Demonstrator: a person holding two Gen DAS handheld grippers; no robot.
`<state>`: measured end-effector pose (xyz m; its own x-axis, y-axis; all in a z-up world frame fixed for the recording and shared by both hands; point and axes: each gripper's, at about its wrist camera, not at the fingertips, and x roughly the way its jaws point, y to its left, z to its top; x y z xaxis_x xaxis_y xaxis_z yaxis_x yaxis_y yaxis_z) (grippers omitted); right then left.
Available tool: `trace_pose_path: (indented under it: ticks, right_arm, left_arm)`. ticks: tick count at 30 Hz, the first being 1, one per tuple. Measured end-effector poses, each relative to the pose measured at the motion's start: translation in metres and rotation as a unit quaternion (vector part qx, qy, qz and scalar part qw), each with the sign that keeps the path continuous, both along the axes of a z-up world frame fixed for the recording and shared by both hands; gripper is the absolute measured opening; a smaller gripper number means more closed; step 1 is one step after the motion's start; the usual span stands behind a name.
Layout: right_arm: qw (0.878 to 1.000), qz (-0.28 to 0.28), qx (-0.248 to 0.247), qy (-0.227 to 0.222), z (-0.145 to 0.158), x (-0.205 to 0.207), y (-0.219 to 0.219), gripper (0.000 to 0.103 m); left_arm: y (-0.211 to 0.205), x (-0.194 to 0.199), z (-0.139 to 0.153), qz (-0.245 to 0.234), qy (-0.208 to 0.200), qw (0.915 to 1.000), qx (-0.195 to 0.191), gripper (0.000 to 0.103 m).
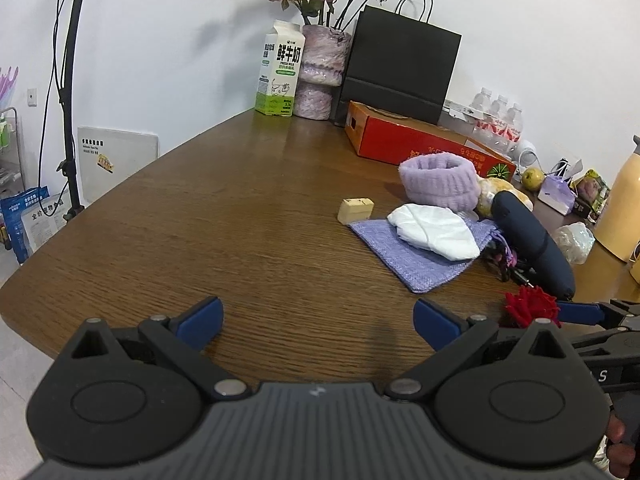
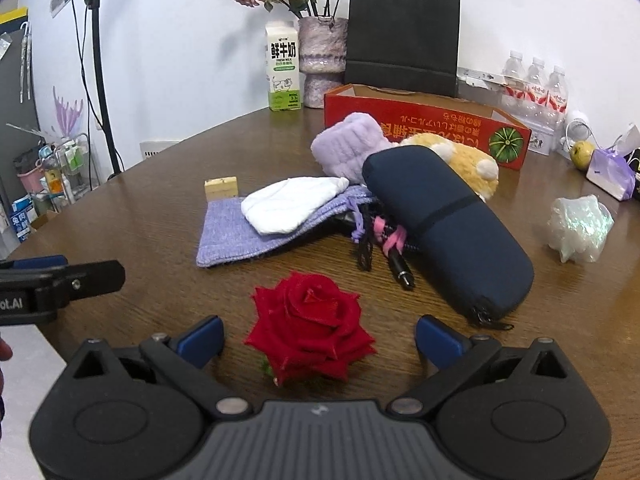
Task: Organize objects
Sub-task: 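Move the right tool to the red rose and close on its stem, then lift the red rose with the right tool while the left tool grasps the white cloth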
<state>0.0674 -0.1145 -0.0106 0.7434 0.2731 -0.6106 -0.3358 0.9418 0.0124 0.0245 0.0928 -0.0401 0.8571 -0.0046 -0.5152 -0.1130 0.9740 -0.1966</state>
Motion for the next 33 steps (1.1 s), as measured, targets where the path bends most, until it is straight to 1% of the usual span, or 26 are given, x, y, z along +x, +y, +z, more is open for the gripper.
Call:
trace_pose_path:
  ticks: [4, 6, 7, 8, 9, 11, 12, 14, 18, 24, 33]
  right_arm:
    - [1.0, 0.011, 0.003, -0.003, -0.001, 0.003, 0.003, 0.102]
    - [1.0, 0.016, 0.004, -0.007, 0.0, 0.004, 0.003, 0.097]
    - [1.0, 0.018, 0.006, -0.01, 0.0, 0.004, 0.004, 0.091]
    - [1.0, 0.019, 0.007, -0.013, 0.001, 0.005, 0.004, 0.081]
    - [1.0, 0.021, 0.01, -0.017, 0.001, 0.005, 0.003, 0.075]
    - [0.999, 0.023, 0.014, -0.023, 0.003, 0.006, 0.002, 0.047]
    - [0.999, 0.026, 0.019, -0.025, 0.004, 0.006, 0.001, 0.046]
    - [0.999, 0.031, 0.032, -0.025, 0.005, 0.007, -0.002, 0.039]
    - [0.998, 0.033, 0.038, -0.037, 0.006, 0.004, -0.006, 0.037]
    - [0.997, 0.023, 0.054, -0.052, 0.01, 0.002, -0.021, 0.036]
    - [0.995, 0.009, 0.06, -0.076, 0.016, -0.002, -0.044, 0.034]
  left_arm:
    - [0.002, 0.001, 0.0, -0.001, -0.002, 1.0, -0.002, 0.103]
    - [0.002, 0.002, 0.0, -0.001, -0.001, 1.0, -0.001, 0.103]
    - [0.003, 0.001, 0.0, -0.001, -0.001, 1.0, -0.001, 0.103]
    - [0.003, 0.001, 0.0, -0.001, 0.0, 1.0, -0.001, 0.103]
    - [0.003, 0.001, 0.0, -0.001, 0.0, 1.0, 0.0, 0.103]
    - [0.001, 0.002, 0.0, 0.0, 0.002, 1.0, 0.001, 0.103]
    - [0.001, 0.002, 0.001, 0.0, 0.003, 1.0, 0.002, 0.103]
    - [-0.001, 0.002, 0.001, 0.0, 0.005, 1.0, 0.004, 0.103]
    - [-0.005, 0.004, 0.003, -0.002, 0.008, 0.9999, 0.009, 0.103]
    - [-0.019, 0.006, 0.007, -0.019, 0.008, 0.9996, 0.02, 0.103]
    - [-0.04, 0.013, 0.014, -0.044, 0.012, 0.9985, 0.032, 0.103]
